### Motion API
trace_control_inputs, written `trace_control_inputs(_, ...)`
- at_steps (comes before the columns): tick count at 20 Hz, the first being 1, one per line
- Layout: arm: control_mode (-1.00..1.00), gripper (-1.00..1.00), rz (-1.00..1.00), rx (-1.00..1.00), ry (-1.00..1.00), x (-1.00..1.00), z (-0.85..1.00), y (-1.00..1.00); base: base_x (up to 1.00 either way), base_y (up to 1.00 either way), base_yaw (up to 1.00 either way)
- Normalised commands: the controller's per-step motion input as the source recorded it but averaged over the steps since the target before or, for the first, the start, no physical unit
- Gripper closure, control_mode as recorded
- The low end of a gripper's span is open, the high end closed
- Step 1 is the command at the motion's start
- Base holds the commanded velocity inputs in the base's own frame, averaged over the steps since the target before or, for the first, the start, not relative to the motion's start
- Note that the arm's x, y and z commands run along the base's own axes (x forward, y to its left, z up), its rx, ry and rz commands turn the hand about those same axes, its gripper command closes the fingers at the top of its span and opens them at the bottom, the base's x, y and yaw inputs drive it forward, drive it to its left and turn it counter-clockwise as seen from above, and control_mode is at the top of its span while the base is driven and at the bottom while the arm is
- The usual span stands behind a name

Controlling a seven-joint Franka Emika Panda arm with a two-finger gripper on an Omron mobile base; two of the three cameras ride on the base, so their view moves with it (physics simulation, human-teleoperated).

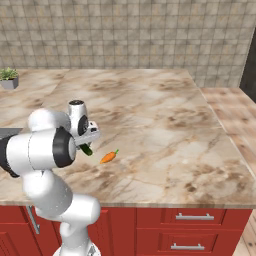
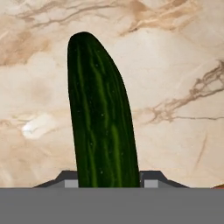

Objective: Place the two vegetables and bowl onto the tray for setting up a vegetable dip station.

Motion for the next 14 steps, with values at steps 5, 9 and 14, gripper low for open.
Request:
trace_control_inputs(5,-1.0,1.0,0.01,-0.02,0.03,-0.4,0.57,0.0,0.0,0.0,0.0)
trace_control_inputs(9,-1.0,1.0,-0.05,-0.01,0.06,-0.66,0.04,-0.05,0.0,0.0,0.0)
trace_control_inputs(14,-1.0,1.0,-0.08,-0.05,0.21,-0.58,-0.05,-0.06,0.0,0.0,0.0)
